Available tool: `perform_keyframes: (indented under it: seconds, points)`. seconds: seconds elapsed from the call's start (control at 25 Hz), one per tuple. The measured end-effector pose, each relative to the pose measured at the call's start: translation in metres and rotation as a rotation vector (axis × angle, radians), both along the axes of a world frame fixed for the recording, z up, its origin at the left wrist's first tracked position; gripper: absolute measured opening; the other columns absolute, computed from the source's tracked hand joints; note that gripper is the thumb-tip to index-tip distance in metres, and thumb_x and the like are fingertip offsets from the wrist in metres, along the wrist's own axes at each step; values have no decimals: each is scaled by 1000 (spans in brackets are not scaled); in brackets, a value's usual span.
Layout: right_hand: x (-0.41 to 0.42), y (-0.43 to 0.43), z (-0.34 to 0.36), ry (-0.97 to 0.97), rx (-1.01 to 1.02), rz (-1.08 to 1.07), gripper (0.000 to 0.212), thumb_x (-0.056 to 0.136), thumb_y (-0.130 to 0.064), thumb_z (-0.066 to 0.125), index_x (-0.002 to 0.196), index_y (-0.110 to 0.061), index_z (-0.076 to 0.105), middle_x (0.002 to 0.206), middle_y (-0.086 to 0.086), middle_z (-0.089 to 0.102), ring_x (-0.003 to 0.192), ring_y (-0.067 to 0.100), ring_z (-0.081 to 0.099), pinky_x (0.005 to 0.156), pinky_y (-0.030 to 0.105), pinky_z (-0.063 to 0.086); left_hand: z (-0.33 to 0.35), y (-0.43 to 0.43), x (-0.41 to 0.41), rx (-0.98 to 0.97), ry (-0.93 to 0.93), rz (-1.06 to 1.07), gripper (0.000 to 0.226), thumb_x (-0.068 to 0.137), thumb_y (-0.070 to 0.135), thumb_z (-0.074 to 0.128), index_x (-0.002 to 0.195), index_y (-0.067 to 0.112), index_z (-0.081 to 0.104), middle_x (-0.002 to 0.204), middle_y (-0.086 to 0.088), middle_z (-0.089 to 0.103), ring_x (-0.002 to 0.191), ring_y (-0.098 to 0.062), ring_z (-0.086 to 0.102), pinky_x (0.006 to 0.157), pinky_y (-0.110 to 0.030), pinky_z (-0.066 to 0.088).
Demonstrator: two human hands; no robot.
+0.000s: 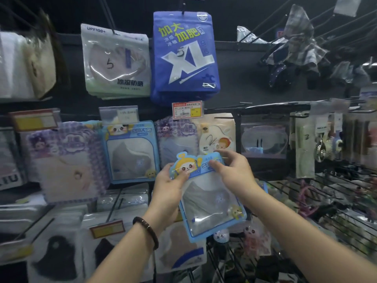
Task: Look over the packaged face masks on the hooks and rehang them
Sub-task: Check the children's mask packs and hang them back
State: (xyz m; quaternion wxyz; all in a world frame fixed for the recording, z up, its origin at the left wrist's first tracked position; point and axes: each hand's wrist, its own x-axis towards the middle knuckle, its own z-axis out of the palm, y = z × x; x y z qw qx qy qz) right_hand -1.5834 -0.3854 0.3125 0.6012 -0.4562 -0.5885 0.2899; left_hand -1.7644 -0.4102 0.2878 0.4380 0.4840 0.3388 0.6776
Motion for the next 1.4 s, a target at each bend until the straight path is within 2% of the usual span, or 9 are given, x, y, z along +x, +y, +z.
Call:
perform_keyframes:
  seconds: [0.12,0.24,0.36,0.56,0.72,0.88,1.12,1.28,1.4]
  points:
    - [-17,-4,-2,207,29,91,24,100,-11,77,124,-11,74,100,2,80,88,14,78,70,16,60,2,-4,-18,50,43,101,16,100,2,71,113,11,72,102,-4,83,98,-21,78,90,-36,62]
    - [-35,-9,-3,272,70,124,18,101,-11,76,119,-15,73,103,4,82,89,11,78,73,17,61,2,-9,-31,110,71,195,20,101,4,70,116,17,68,101,4,83,96,-10,77,87,-24,58]
    - [-49,-10,-2,293,81,153,9,100,-14,76,109,-18,75,94,-1,85,92,14,81,85,29,64,5,-13,-41,150,136,281,15,105,11,67,117,19,64,106,4,81,100,-10,76,95,-32,57]
    - [-69,-9,4,314,63,256,21,101,-19,76,120,-10,75,104,4,85,100,24,82,95,47,64,20,-26,-64,213,239,392,13,106,13,65,117,21,62,110,4,78,101,-8,75,101,-36,58]
    - [-89,-4,8,370,63,302,26,100,-18,77,123,-6,73,106,8,84,104,28,81,101,53,62,27,-28,-86,217,276,418,14,106,18,66,116,26,62,104,10,80,99,-5,76,101,-43,59]
    - [-114,-6,15,382,74,348,11,103,-12,72,113,-8,75,101,10,84,99,28,82,96,51,65,32,-31,-107,232,250,455,24,104,19,70,126,24,64,111,8,80,105,-9,76,101,-47,61]
    - [-149,-6,25,361,112,334,11,106,-13,69,111,-9,77,100,13,84,103,36,79,98,52,63,37,-40,-135,290,330,698,45,95,27,82,134,35,61,119,14,72,109,-2,70,97,-25,58]
    - [-167,-3,39,352,140,337,7,106,-15,69,108,-15,75,93,4,84,93,25,80,89,40,64,32,-45,-150,431,564,909,44,93,21,83,131,32,65,126,9,58,119,1,58,108,-26,50]
    - [-178,7,52,369,134,278,5,104,-17,72,103,-22,74,91,-3,84,92,16,80,92,39,65,34,-44,-159,474,706,950,41,94,13,81,133,26,73,130,4,54,118,8,49,109,-3,35]
